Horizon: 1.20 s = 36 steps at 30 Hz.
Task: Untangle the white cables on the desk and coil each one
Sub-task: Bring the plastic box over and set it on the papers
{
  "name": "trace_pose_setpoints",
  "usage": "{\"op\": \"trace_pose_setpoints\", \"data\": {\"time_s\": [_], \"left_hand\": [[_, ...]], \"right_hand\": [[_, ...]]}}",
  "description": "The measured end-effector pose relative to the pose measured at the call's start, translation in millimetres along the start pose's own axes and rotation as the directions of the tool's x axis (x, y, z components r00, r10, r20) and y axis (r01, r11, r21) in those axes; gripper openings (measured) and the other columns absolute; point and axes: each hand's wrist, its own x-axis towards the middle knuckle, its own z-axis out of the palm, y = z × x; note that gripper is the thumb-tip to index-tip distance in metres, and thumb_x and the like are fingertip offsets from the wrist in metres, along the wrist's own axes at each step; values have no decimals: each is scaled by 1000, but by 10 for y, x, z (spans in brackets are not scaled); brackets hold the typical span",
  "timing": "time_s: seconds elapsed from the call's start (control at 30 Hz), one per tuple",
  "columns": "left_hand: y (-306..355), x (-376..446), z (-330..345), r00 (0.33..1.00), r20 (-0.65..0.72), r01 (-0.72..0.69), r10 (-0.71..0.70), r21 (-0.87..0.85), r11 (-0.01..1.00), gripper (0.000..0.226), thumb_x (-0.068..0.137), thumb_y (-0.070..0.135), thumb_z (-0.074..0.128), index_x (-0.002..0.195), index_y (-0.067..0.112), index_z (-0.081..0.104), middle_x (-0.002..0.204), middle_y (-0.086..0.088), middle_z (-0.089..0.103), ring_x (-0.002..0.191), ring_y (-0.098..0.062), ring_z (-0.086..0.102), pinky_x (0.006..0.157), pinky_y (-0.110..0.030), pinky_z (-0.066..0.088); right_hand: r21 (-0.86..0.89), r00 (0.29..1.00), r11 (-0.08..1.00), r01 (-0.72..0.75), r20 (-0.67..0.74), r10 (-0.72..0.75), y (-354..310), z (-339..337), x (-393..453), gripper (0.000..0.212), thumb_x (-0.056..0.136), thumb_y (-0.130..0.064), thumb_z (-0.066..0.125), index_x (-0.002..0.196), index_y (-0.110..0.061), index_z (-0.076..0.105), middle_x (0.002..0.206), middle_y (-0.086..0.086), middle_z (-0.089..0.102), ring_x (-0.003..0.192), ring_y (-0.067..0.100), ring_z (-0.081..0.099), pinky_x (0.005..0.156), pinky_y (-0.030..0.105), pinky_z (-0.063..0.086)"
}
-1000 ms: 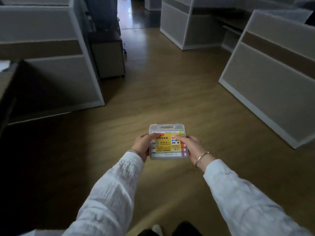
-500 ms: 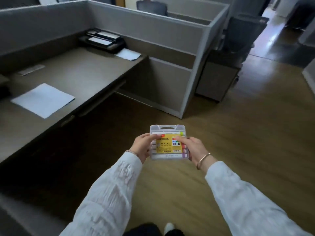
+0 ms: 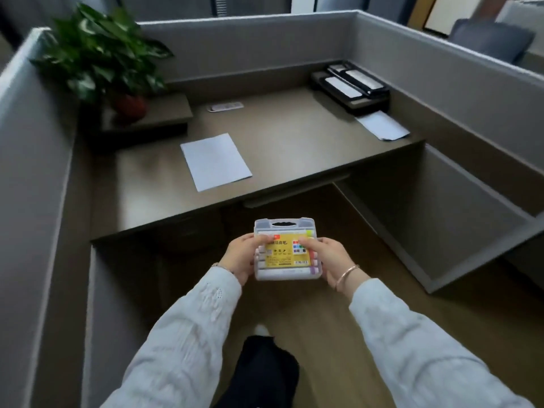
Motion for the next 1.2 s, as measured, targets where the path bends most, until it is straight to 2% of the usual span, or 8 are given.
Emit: {"op": "trace_pose_setpoints", "data": {"time_s": [0.17, 0.43, 0.57, 0.8, 0.93, 1.07, 1.13, 1.2], "left_hand": [[645, 700, -120, 998, -61, -13, 9, -75, 997, 40, 84, 20, 72, 120, 7, 60, 105, -14, 72, 97, -29, 70, 90, -49, 54], [1362, 1607, -205, 976, -217, -50, 16, -155, 987, 37, 85, 19, 71, 118, 7, 60, 104, -13, 73, 95, -27, 71, 80, -42, 58], [1579, 2043, -263, 928, -373, -85, 2, -207, 975, 26, 88, 14, 67, 113, 8, 62, 100, -11, 74, 93, -25, 71, 85, -45, 57], [1840, 2674, -448, 843, -537, -158, 24, -205, 966, 40, 80, 21, 77, 116, 10, 62, 100, -7, 75, 95, -22, 71, 94, -45, 53], [1969, 2940, -592, 798, -602, -165, 13, -197, 966, 39, 81, 19, 77, 116, 9, 61, 98, -7, 75, 91, -20, 72, 91, -43, 54], [2083, 3266, -908, 746, -666, -140, -16, -180, 974, 45, 77, 21, 81, 116, 8, 62, 101, -7, 74, 93, -21, 71, 89, -41, 55], [2140, 3447, -1064, 718, -696, -144, -19, -175, 974, 40, 78, 18, 80, 113, 7, 62, 103, -10, 72, 93, -22, 71, 84, -37, 57], [2183, 3599, -1193, 705, -709, -137, -20, -163, 977, 28, 81, 15, 77, 105, 10, 63, 104, -12, 71, 95, -24, 70, 84, -38, 56]], "right_hand": [[-54, 994, 998, 15, 112, -9, -618, 244, 920, 40, 82, -27, 71, 114, -8, 57, 98, 10, 73, 86, 21, 72, 80, 43, 58], [-91, 953, 993, -71, 287, 94, -1398, 522, 2197, 41, 81, -22, 73, 114, -4, 58, 100, 12, 73, 91, 26, 71, 86, 48, 55], [-130, 926, 986, -105, 349, 144, -1671, 674, 2793, 38, 82, -19, 71, 114, -5, 56, 102, 13, 72, 91, 27, 71, 86, 50, 55], [-271, 888, 960, -65, 423, 180, -2002, 930, 3698, 26, 87, -16, 66, 110, -4, 61, 101, 9, 72, 89, 22, 71, 82, 43, 57], [-349, 886, 936, -37, 421, 192, -2087, 1158, 4104, 27, 84, -12, 69, 107, 0, 63, 97, 11, 73, 86, 23, 72, 83, 43, 57], [-362, 923, 932, -21, 352, 158, -2113, 1471, 4471, 48, 74, -13, 79, 113, 0, 54, 104, 12, 67, 91, 25, 69, 80, 40, 58], [-381, 937, 925, -21, 314, 151, -2089, 1629, 4640, 45, 73, -13, 80, 109, -3, 54, 101, 11, 65, 92, 26, 68, 77, 36, 58], [-380, 946, 924, -41, 284, 159, -2042, 1762, 4786, 38, 73, -12, 80, 102, -3, 57, 100, 14, 66, 93, 29, 68, 80, 39, 57]]}}
